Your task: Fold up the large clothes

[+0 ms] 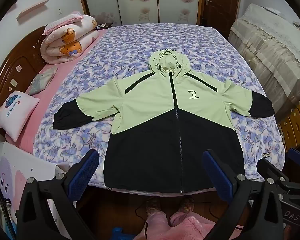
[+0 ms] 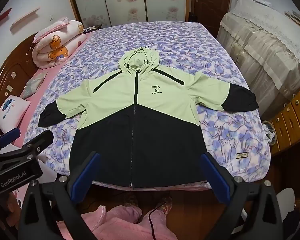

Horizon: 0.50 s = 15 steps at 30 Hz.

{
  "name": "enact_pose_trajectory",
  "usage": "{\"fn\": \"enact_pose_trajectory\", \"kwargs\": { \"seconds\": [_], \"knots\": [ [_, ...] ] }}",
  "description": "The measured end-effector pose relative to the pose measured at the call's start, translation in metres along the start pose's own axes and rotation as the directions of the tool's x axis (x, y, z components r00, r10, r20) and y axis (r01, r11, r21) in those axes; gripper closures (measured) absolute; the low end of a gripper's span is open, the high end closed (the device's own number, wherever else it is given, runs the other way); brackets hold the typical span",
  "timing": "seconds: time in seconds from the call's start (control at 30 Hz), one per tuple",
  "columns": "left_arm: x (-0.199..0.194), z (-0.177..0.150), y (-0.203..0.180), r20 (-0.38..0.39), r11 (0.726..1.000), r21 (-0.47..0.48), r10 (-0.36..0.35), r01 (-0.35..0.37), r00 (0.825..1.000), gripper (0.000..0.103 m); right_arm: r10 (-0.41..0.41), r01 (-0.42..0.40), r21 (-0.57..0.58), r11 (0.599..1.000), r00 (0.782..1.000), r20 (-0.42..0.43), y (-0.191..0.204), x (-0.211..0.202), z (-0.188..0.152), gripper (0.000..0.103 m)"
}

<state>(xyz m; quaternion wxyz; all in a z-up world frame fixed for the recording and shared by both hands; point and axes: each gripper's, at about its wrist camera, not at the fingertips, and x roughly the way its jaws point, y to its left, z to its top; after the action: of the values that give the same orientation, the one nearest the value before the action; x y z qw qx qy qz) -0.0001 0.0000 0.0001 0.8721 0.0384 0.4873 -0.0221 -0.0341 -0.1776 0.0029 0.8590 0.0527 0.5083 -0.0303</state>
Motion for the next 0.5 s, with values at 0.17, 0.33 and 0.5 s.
{"fn": "enact_pose_trajectory", "kwargs": {
  "seconds": [0.17, 0.33, 0.5],
  "knots": [
    [-0.0007, 0.0004, 0.0004, 0.007, 1.000, -0.001, 0.001, -0.001, 1.000, 0.001, 0.000, 0.000, -0.009, 1.000, 1.000, -0.004, 0.0031, -0.0012, -0.0011, 0.003],
    [-0.0005, 0.0002, 0.0001, 0.011, 1.000, 0.000, 0.002, -0.002, 1.000, 0.001, 0.005, -0.005, 0.013, 1.000, 1.000, -0.008, -0.0007, 0.0014, -0.0019, 0.003],
    [-0.0076, 0.0021, 0.0029, 0.019, 1.000, 0.000, 0.007, -0.007, 1.000, 0.001, 0.003, -0.003, 0.014, 1.000, 1.000, -0.004, -0.0043, -0.0014, -0.0043, 0.003]
  ]
}}
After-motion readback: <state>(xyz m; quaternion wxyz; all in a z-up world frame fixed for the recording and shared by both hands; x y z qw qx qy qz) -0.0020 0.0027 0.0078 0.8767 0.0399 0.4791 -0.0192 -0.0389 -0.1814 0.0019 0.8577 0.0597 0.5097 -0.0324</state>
